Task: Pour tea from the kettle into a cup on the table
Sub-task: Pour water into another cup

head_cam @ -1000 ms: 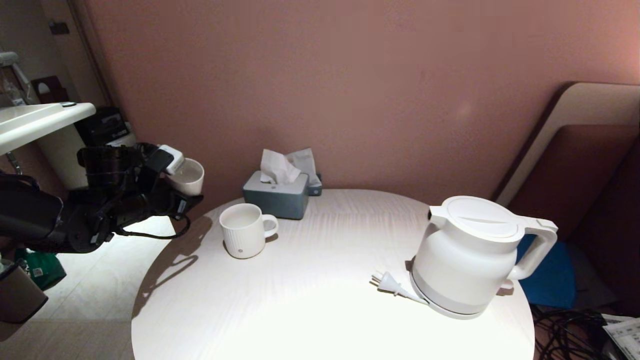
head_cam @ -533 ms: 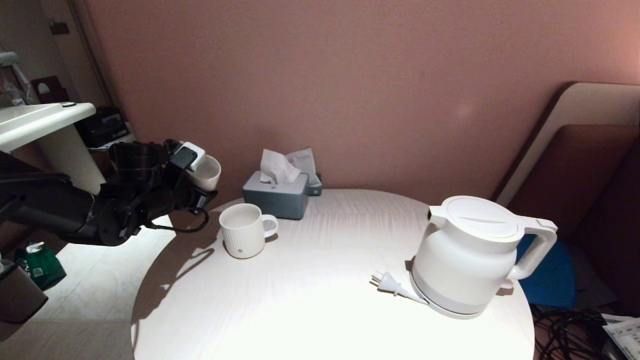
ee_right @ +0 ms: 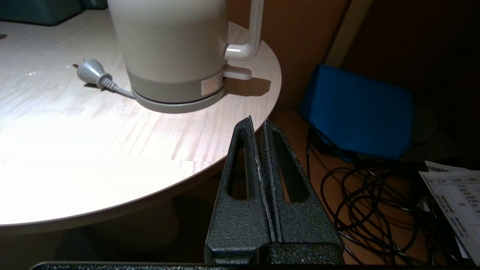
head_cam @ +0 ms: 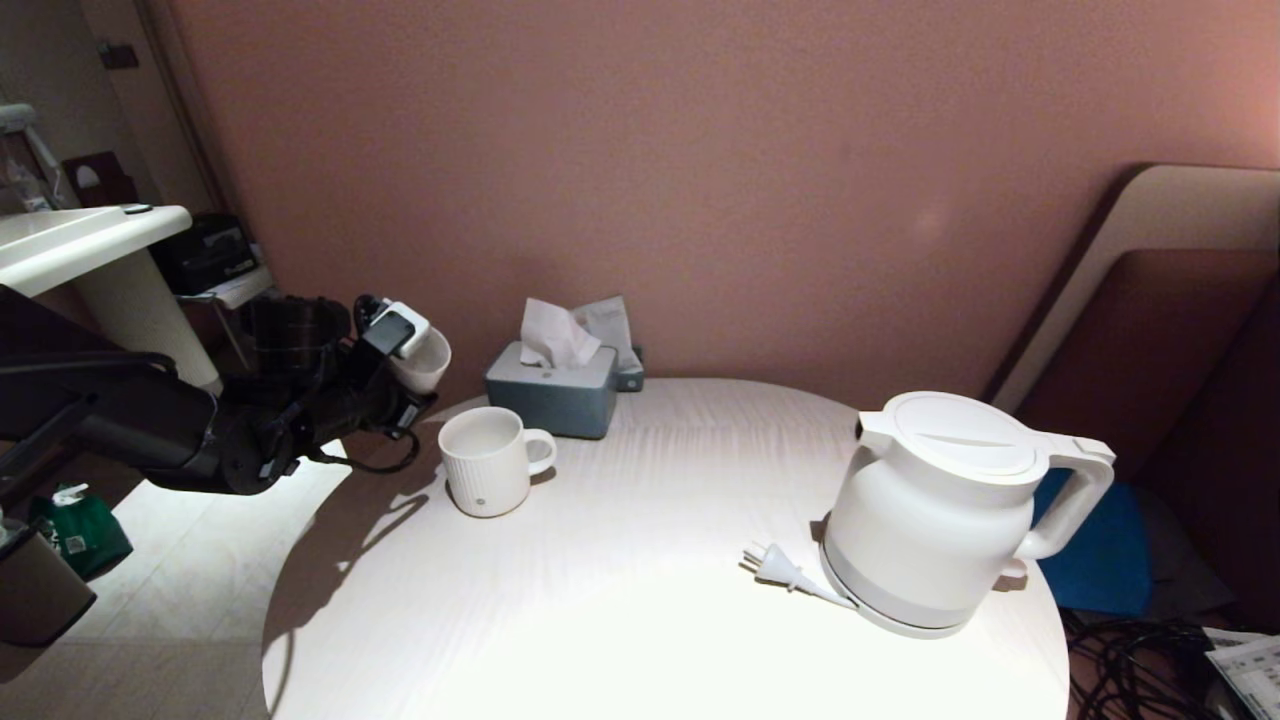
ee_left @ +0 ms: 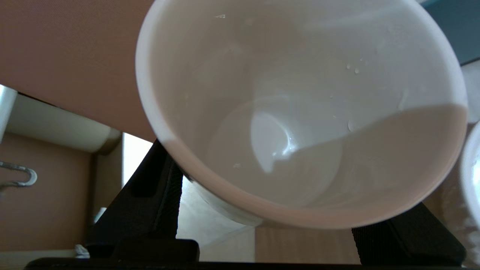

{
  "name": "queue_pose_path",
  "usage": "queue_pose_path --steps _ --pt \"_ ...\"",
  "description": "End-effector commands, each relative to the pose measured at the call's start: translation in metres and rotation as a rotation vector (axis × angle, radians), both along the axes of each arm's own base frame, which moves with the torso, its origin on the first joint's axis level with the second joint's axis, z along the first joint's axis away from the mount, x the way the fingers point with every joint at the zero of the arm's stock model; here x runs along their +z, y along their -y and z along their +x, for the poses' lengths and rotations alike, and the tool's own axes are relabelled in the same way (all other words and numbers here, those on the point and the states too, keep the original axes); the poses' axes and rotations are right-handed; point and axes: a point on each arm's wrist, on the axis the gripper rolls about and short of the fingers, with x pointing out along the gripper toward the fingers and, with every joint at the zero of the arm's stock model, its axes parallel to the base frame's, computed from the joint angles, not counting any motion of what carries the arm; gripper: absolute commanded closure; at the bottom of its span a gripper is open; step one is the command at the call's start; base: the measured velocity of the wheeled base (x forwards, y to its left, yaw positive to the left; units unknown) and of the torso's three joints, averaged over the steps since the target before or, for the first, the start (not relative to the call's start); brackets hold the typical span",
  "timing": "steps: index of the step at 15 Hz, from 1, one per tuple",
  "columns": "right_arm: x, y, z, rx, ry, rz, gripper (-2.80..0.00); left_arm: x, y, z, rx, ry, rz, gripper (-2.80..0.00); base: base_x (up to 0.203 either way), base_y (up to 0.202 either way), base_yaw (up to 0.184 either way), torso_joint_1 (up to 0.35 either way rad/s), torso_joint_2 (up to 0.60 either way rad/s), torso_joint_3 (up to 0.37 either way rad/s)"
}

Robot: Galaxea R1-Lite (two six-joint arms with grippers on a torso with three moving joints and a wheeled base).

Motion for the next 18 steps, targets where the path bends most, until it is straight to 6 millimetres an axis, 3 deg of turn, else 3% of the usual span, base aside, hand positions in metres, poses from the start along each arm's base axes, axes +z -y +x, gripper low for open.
queue_pose_path --steps 1,8,18 --pt "0.0 0.0 0.0 0.0 0.0 -0.001 0.0 0.0 0.005 0.0 -0.015 0.004 0.007 0.0 0.0 0.0 0.0 0.0 0.0 0.0" --pt "0.0 0.0 0.0 0.0 -0.002 0.0 0.0 0.009 0.011 -0.01 -0.063 0.027 0.12 0.0 0.0 0.0 0.0 0.0 0.0 0.0" --pt "0.0 0.0 0.0 0.0 0.0 0.0 0.0 0.006 0.009 -0.019 -0.104 0.015 0.281 0.0 0.0 0.0 0.0 0.0 0.0 0.0"
